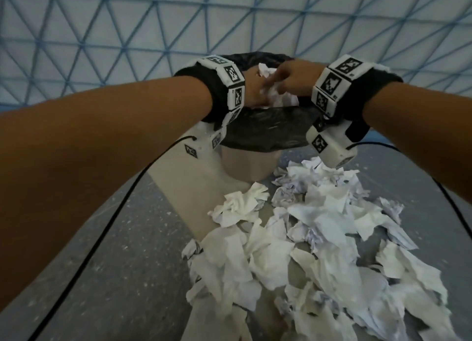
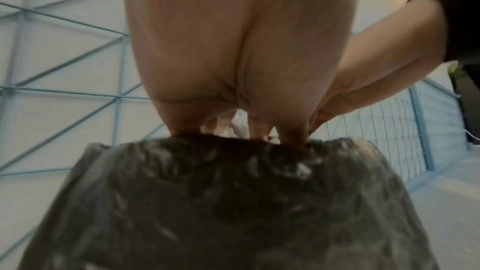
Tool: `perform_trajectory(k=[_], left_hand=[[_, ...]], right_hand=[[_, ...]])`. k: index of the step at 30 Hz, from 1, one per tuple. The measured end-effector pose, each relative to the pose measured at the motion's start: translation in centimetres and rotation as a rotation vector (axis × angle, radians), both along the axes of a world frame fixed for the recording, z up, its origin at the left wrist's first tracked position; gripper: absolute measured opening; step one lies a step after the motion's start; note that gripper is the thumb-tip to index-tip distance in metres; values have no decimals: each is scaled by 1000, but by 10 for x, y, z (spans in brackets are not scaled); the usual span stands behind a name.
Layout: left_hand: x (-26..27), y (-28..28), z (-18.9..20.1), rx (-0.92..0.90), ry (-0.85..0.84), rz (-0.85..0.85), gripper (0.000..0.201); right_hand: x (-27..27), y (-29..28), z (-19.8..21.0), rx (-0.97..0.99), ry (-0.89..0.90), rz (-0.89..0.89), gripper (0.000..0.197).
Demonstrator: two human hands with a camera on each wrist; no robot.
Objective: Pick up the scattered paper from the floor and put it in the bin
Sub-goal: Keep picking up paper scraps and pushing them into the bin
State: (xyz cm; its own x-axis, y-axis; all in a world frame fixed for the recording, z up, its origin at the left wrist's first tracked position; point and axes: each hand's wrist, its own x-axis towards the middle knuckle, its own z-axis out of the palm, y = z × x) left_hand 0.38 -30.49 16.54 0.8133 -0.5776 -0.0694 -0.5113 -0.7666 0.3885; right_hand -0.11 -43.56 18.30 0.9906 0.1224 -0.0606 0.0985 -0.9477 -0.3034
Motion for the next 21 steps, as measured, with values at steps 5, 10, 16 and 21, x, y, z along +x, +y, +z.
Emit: perform_trajectory(k=[5, 10, 16, 21], left_hand=[[1, 11, -3, 87, -136, 90, 41], [-30, 54, -11, -336, -323, 154, 31], [-127, 107, -117, -165, -358, -231, 35], [-121, 92, -194, 288, 279, -36, 63]], right_hand=[[-15, 15, 2, -113, -65, -3, 35], [-76, 17, -17, 386, -651, 193, 19], [-129, 11, -140, -109, -188, 752, 18], [-105, 8, -213, -242, 326, 366, 64]])
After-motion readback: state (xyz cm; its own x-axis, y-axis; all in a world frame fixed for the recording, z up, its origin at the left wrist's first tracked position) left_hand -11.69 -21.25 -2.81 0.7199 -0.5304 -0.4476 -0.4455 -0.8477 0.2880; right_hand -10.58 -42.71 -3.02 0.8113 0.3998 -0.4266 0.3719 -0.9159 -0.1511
